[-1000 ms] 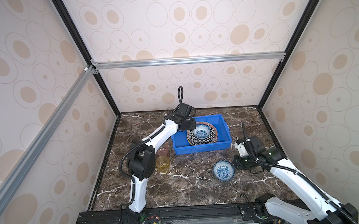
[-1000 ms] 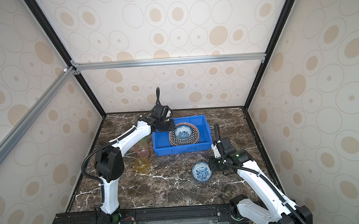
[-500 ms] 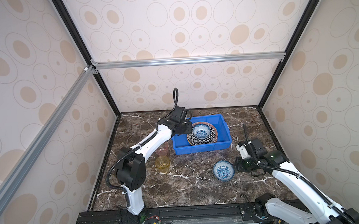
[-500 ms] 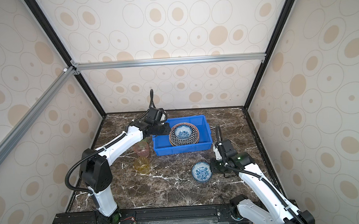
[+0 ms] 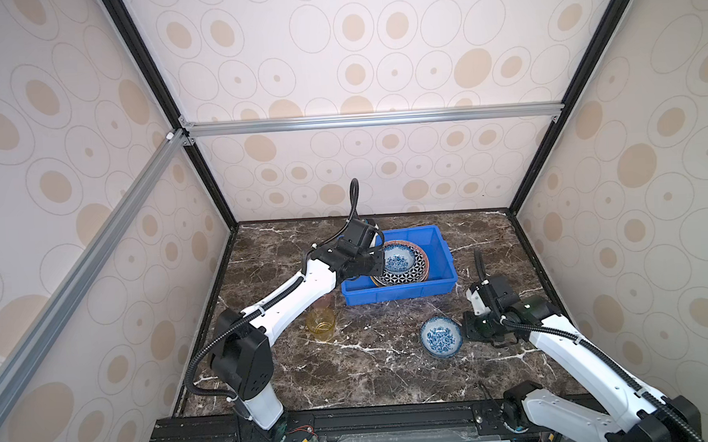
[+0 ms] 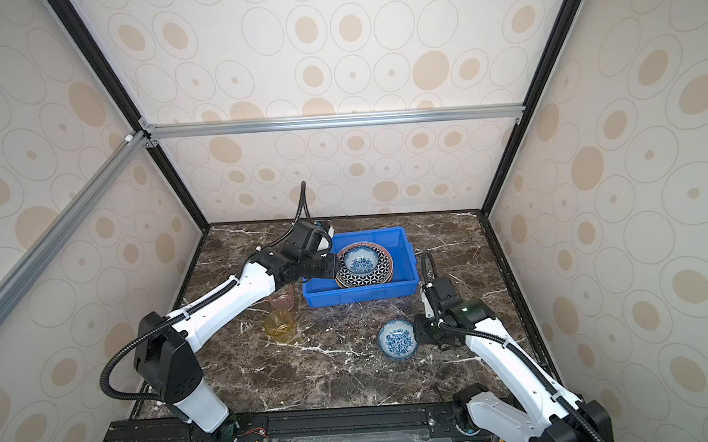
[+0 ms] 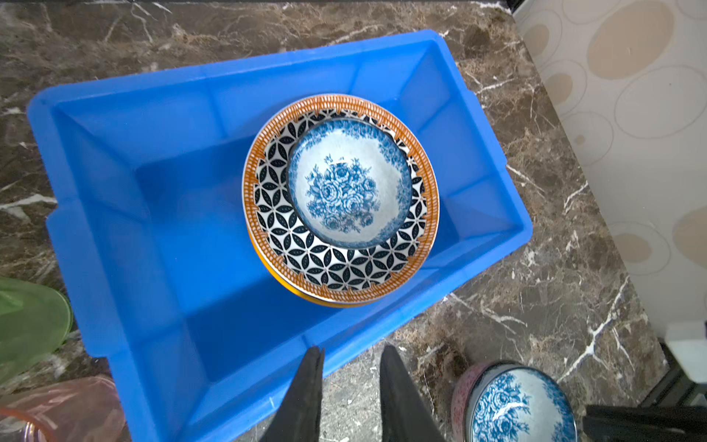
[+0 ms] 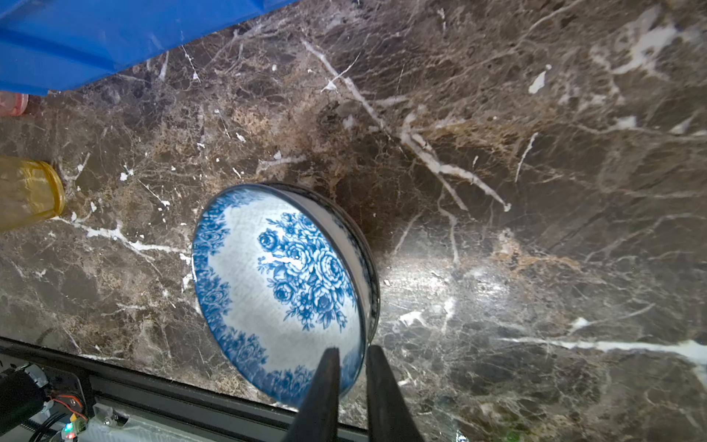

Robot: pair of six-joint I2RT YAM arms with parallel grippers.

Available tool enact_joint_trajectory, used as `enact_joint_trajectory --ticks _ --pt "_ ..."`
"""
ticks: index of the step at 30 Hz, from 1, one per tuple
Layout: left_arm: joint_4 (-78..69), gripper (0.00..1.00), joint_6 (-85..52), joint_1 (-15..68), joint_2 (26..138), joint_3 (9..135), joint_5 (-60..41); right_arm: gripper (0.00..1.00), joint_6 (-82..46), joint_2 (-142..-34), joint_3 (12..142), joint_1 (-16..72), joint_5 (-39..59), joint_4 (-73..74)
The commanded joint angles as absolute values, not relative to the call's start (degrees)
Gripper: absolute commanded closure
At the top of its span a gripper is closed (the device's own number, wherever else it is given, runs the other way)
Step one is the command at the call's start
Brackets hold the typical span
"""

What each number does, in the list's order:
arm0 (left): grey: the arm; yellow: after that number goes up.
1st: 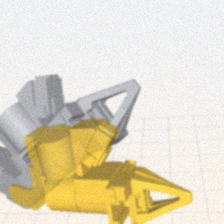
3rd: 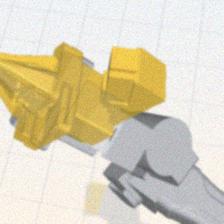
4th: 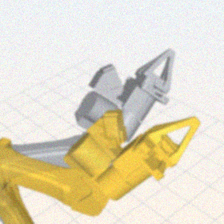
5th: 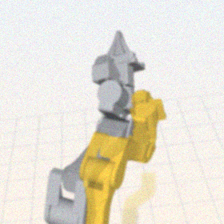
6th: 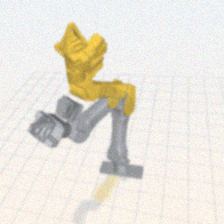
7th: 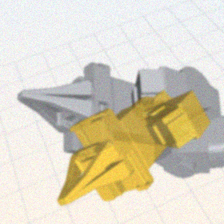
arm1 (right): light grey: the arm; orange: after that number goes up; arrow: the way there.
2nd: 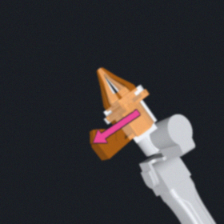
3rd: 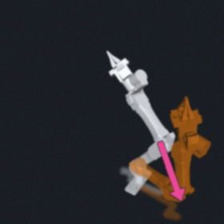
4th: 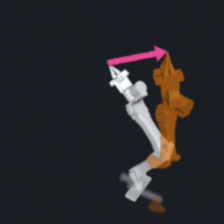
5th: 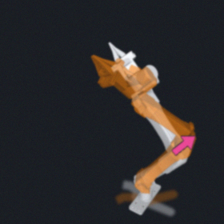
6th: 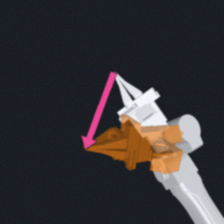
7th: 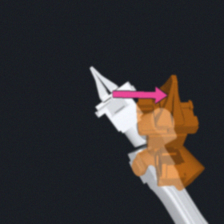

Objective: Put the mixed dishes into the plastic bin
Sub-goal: 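Open the left gripper and raise it off the placed bowl, then move the left gripper back to the floral bowl held by the right gripper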

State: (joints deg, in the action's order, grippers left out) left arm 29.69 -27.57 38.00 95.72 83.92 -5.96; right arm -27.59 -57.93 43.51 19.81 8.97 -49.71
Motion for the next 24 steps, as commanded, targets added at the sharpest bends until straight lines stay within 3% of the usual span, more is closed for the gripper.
enact_joint_trajectory --ticks 1,24 --pt "30.39 0.73 -26.71 38.67 93.27 82.53 -5.43 0.83 -28.30 -58.51 42.32 20.04 8.28 -48.90" --pt "29.95 0.73 -26.98 44.54 96.49 79.81 -9.67 0.88 -27.23 -60.08 40.90 20.04 8.61 -47.03"
